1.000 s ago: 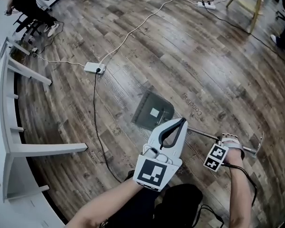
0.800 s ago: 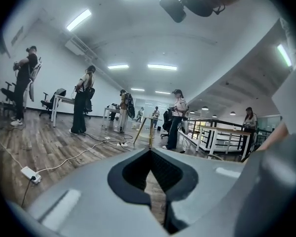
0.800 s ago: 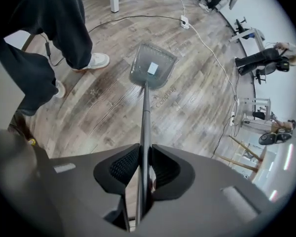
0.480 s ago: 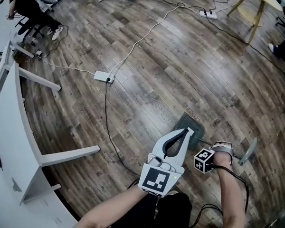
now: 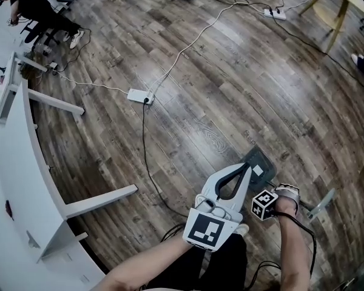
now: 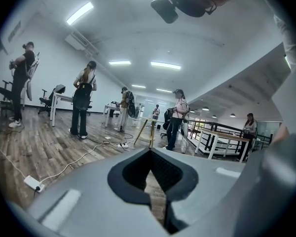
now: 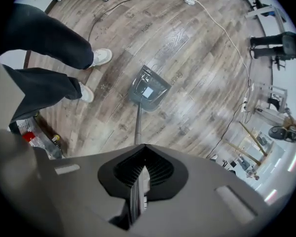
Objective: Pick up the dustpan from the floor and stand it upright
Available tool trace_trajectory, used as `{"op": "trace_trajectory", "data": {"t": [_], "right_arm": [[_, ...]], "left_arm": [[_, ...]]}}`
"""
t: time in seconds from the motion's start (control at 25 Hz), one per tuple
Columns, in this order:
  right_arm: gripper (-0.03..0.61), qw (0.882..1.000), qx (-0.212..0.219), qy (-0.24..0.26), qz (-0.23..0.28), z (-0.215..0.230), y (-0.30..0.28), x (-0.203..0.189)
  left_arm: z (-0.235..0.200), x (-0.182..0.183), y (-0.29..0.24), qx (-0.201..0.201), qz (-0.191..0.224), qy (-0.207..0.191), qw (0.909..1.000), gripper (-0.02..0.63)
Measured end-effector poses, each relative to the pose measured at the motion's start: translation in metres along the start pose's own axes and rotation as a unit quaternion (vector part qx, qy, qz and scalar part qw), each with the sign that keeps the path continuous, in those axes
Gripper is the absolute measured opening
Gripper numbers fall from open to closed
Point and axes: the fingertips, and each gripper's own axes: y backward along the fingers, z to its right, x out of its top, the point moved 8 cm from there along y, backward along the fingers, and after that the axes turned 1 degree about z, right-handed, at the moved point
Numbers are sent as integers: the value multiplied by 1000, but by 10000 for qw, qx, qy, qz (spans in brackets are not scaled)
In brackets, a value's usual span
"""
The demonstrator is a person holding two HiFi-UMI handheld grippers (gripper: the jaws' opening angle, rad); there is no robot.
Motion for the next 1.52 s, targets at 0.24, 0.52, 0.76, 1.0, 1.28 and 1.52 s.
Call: {"op": "trace_trajectory", "data": {"t": [0.24, 0.52, 0.76, 1.0, 1.28, 1.52], "right_arm": [[25, 9892, -245, -964, 1080, 28, 54, -9], [26, 9034, -696, -2972, 3012, 63, 186, -62], [26, 8121, -1562, -3852, 4095, 59, 292, -154], [26, 6374, -1731, -5226, 5391, 30, 357, -265], [26, 5226, -2261, -6027, 5590, -15, 373, -388], [26, 4426, -2302, -6563, 5660, -58, 349, -438]], "left_arm": [[23, 26, -18, -101, -64, -81, 9999, 1], [55, 107, -14, -195, 305, -227, 9991, 1], [87, 167, 3, -404, 823, -460, 9947, 1], [115, 182, 25, -462, 989, -517, 9927, 1], [147, 180, 30, -768, 804, -557, 9922, 1], [176, 173, 28, -920, 764, -529, 9914, 1]]}}
